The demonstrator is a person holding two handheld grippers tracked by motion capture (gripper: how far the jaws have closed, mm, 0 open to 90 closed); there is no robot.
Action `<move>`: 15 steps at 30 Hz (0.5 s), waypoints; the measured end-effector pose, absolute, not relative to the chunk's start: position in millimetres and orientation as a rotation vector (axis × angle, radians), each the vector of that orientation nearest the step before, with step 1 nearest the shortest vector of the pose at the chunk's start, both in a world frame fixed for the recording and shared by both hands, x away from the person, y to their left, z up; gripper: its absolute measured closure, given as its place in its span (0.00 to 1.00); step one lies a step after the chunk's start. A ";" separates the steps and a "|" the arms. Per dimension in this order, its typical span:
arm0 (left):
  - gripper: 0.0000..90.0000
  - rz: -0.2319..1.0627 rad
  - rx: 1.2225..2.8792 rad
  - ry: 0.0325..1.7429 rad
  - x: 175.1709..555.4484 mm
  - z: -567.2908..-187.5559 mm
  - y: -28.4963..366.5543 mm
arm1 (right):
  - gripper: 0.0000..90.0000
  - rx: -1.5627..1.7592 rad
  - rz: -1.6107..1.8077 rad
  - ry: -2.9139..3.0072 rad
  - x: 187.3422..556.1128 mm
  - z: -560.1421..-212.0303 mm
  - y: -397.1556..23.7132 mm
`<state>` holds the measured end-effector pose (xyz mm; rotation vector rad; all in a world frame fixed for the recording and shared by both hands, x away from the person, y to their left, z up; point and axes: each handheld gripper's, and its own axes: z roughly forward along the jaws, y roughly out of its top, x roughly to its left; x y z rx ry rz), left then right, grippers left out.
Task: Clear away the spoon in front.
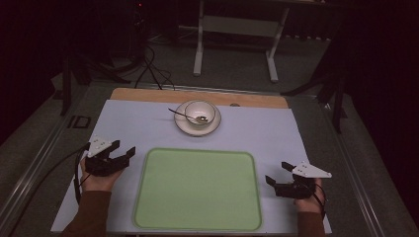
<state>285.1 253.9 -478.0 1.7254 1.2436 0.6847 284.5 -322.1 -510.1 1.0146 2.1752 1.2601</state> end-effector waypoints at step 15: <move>0.40 0.666 1.726 1.195 308.8 -460.8 236.2 | 0.16 1.010 1.245 2.204 288.8 -513.5 -320.5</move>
